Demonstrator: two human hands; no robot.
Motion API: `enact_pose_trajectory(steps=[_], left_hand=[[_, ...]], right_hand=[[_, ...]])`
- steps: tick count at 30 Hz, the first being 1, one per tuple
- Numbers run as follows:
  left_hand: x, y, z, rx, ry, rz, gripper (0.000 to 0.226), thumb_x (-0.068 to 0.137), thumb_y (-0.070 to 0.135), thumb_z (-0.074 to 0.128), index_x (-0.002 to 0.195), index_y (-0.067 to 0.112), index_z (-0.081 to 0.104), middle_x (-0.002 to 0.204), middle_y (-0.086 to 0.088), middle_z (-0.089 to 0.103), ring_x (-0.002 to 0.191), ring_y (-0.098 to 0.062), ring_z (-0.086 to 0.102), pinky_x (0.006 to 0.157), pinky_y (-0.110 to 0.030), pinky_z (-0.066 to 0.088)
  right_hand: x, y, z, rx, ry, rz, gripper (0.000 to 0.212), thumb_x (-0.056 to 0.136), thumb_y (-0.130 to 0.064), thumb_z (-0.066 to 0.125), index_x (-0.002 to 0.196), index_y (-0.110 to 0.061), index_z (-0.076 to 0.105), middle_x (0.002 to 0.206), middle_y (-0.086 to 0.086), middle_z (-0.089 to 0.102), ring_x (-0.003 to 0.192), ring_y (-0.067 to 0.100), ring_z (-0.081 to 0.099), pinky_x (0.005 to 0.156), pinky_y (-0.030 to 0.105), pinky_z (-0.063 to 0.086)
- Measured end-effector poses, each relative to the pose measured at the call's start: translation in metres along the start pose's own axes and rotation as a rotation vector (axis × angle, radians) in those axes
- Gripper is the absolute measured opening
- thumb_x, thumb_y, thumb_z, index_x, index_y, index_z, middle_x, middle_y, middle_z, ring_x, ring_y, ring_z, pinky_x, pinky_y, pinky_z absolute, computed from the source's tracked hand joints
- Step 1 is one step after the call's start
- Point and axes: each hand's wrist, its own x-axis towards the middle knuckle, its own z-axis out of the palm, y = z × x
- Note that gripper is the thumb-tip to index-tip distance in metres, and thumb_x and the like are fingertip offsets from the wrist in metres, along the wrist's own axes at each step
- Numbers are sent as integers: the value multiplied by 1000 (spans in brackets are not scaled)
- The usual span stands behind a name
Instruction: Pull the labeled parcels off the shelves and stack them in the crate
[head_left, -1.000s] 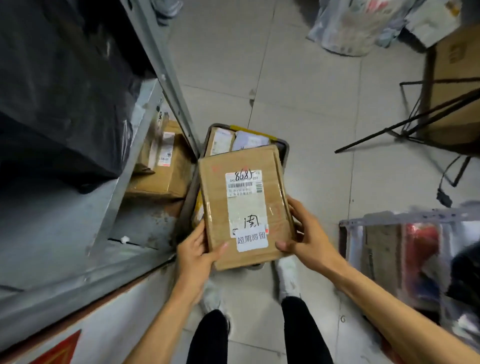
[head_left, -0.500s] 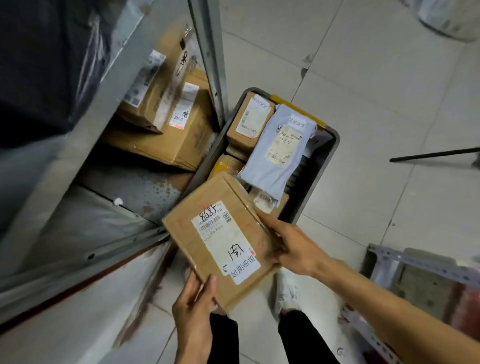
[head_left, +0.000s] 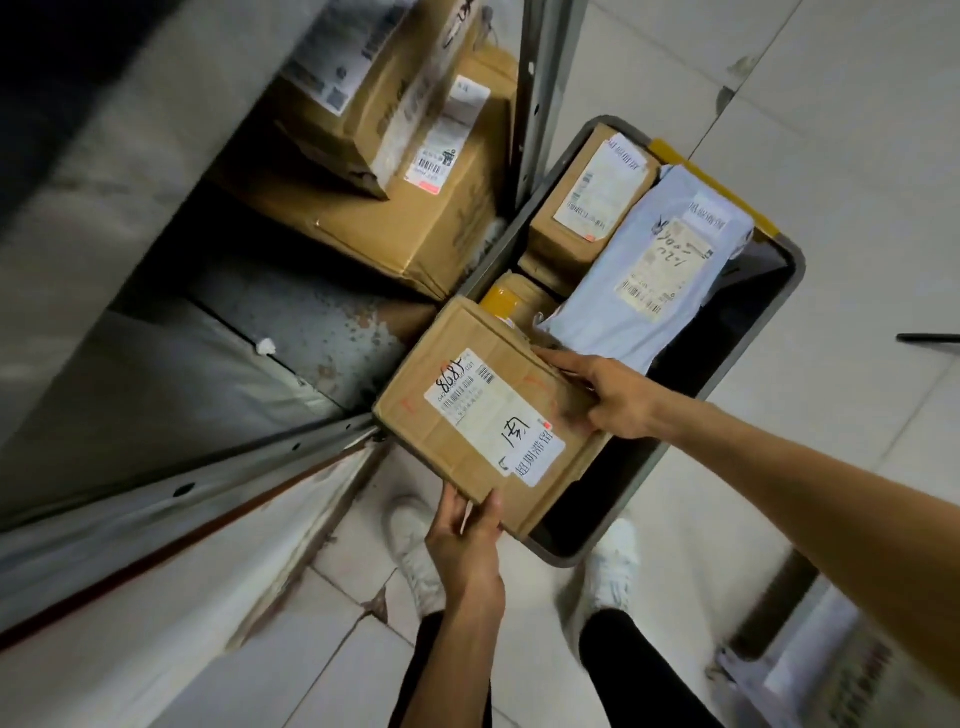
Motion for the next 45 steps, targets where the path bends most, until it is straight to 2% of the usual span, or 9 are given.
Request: enact_pose_trajectory(steps=[8, 14, 21, 23, 25, 31, 34, 37, 45], left_hand=[[50, -24, -11, 138, 35, 33, 69, 79, -7, 72, 139, 22, 53, 124, 1, 67, 111, -16, 64, 101, -40, 48], [58, -37, -21, 258, 1, -7, 74, 77, -10, 72, 141, 18, 50, 130, -2, 62, 109, -13, 64, 80, -16, 50], [49, -6, -20, 542, -9, 62, 61, 75, -4, 76, 130, 16, 59, 112, 3, 64, 92, -9, 63, 85, -21, 46], [39, 16, -16, 623, -24, 122, 55, 76, -7, 74, 125, 14, 61, 113, 2, 64, 85, -7, 61, 77, -17, 47], [28, 38, -9, 714, -56, 140, 53, 76, -4, 74, 125, 11, 60, 118, -4, 65, 92, -14, 61, 85, -22, 48], [-28, 99, 35, 1095, -306, 262, 45, 70, 8, 83, 112, 11, 67, 109, -7, 69, 95, -19, 64, 88, -31, 52], [-72, 134, 56, 1297, -373, 368, 32, 71, 14, 83, 99, 17, 67, 96, 1, 65, 91, -18, 62, 79, -26, 48], [-129, 173, 72, 1438, -451, 464, 28, 71, 16, 82, 94, 18, 66, 102, -3, 65, 98, -20, 63, 85, -29, 50], [-310, 314, 107, 1479, -463, 780, 22, 72, 17, 81, 89, 20, 67, 91, 1, 67, 90, -16, 63, 84, -27, 49]], right_hand=[[40, 17, 31, -108, 16, -59, 82, 88, 1, 57, 150, -41, 24, 157, 0, 29, 141, 24, 31, 117, 35, 25], [37, 37, 51, -7, 32, -42, 85, 83, 6, 63, 151, -31, 28, 154, 1, 32, 140, 22, 33, 115, 27, 26], [25, 18, 59, -155, 158, 65, 85, 80, -18, 72, 152, -20, 26, 138, 11, 52, 125, 29, 51, 104, 39, 43], [10, 9, 58, -230, 159, 75, 74, 79, -26, 71, 145, -19, 37, 128, 10, 59, 116, 30, 57, 96, 40, 49], [-11, -5, 51, -309, 114, 83, 56, 81, -34, 69, 132, -22, 48, 121, 4, 62, 112, 27, 59, 92, 38, 51], [-88, -58, 3, -503, 1, 88, 52, 85, -37, 68, 128, -12, 53, 121, 7, 61, 113, 27, 57, 85, 29, 44], [-136, -88, -25, -523, 9, 107, 57, 86, -36, 67, 133, -11, 49, 119, 9, 60, 112, 28, 57, 92, 34, 48], [-196, -121, -52, -593, 4, 113, 61, 86, -38, 66, 137, -10, 47, 123, 11, 59, 111, 28, 57, 94, 39, 49], [-357, -233, -140, -694, 147, 89, 62, 88, -42, 64, 137, -7, 48, 134, 11, 54, 121, 32, 52, 99, 38, 45]])
